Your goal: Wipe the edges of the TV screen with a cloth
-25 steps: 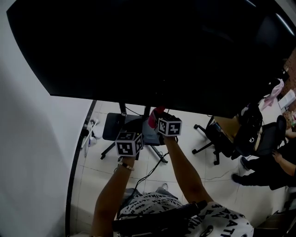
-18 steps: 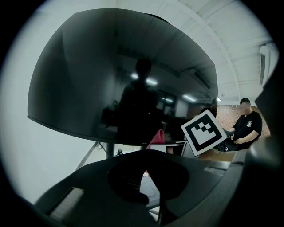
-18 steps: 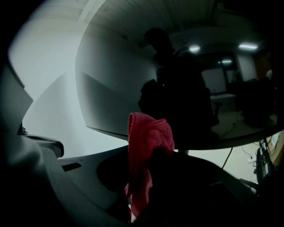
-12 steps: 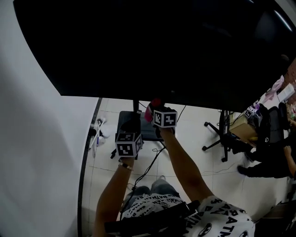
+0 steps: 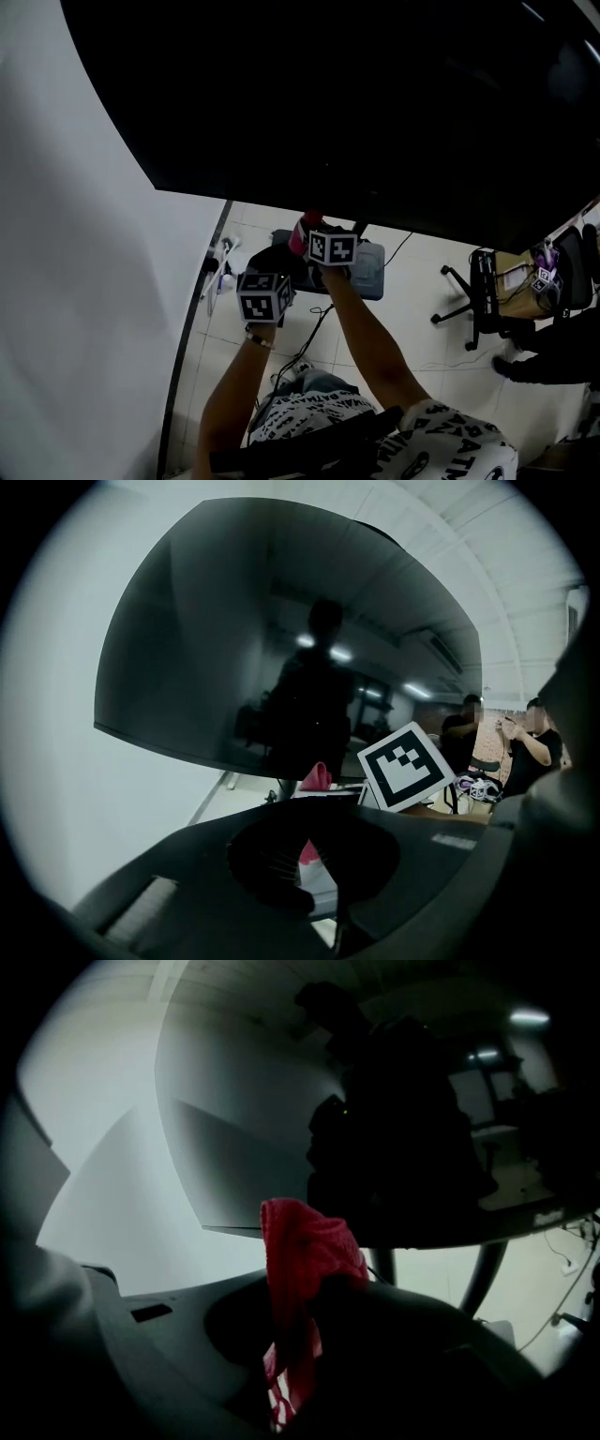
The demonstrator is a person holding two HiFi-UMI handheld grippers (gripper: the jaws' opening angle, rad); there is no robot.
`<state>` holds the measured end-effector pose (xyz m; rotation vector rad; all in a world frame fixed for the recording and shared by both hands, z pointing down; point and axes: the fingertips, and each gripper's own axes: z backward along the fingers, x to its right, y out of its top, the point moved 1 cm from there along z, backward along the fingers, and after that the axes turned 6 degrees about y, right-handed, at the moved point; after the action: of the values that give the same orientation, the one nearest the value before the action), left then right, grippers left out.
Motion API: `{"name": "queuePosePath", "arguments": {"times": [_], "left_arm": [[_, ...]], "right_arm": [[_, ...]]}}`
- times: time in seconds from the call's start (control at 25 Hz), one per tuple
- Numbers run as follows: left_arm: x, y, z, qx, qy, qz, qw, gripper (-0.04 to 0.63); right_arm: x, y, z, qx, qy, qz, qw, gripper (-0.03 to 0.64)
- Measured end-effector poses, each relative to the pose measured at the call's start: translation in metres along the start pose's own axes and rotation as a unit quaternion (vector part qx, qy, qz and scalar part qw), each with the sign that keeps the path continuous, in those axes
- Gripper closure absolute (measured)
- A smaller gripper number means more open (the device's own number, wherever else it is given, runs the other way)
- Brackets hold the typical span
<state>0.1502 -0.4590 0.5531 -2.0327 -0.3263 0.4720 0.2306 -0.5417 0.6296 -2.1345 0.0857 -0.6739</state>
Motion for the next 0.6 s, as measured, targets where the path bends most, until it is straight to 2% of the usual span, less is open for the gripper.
{"name": "queuePosePath", "arguments": {"times": [0.12,0.32,0.4,0.48,0.6], "left_arm": [[-0.027,0.007,0.003,0.005,0.027,0.001,0.9996,0.600],[-0.105,-0.015,0.071,0.049,0.055,0.013,0.9972,0.600],[-0.142,-0.013,0.084,0.057,0.062,0.018,0.9963,0.600],[-0.182,0.005,0.066,0.049,0.065,0.023,0.9964,0.600],[-0.226,0.056,-0.009,0.029,0.049,0.022,0.9981,0.601]], "right_arm": [[-0.023,0.001,-0.022,-0.005,0.032,0.002,0.999,0.540],[-0.119,-0.037,-0.050,-0.011,0.062,0.050,0.997,0.540],[-0.150,-0.039,-0.071,-0.014,0.067,0.059,0.996,0.540],[-0.160,-0.021,-0.110,-0.019,0.068,0.054,0.996,0.540],[-0.128,0.039,-0.180,-0.016,0.051,0.026,0.998,0.540]]}}
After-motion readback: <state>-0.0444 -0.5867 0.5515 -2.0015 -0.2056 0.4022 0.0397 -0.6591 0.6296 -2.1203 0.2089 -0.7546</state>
